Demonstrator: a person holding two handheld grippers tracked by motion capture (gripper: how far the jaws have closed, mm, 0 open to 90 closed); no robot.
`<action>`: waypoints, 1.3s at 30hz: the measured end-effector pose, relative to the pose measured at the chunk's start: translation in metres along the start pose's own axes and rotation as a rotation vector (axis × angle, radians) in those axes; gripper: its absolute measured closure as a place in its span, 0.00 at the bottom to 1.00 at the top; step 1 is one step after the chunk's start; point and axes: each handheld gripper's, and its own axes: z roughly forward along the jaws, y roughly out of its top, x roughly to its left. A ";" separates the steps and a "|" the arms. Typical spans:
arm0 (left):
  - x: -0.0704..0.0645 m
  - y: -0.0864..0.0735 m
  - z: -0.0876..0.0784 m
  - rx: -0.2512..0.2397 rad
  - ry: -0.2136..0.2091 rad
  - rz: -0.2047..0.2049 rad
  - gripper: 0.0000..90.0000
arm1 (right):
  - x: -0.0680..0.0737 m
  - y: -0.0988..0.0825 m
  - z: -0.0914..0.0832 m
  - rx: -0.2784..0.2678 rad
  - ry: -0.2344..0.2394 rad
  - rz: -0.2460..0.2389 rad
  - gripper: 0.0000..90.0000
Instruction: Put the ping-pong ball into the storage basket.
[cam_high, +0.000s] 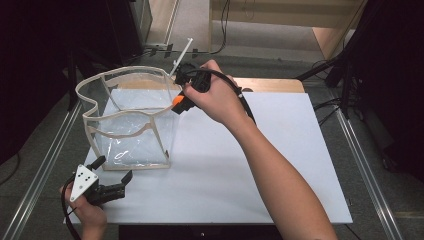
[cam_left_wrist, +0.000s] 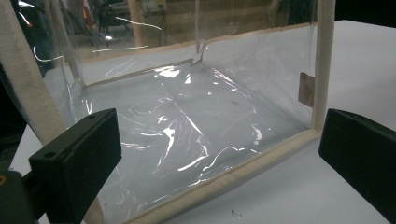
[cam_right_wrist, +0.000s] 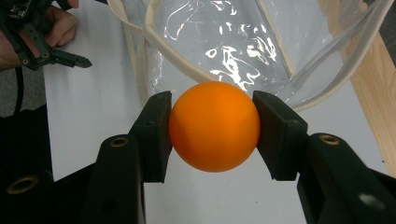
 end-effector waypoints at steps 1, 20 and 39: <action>0.000 0.000 0.000 0.000 0.000 0.000 0.00 | 0.000 0.001 0.000 0.001 -0.001 -0.003 0.53; 0.000 0.000 0.000 -0.002 0.000 -0.002 0.00 | -0.003 0.020 0.000 0.000 0.001 -0.012 0.53; 0.000 0.000 0.000 -0.005 -0.003 -0.005 0.00 | -0.005 0.034 0.007 0.013 0.004 -0.020 0.53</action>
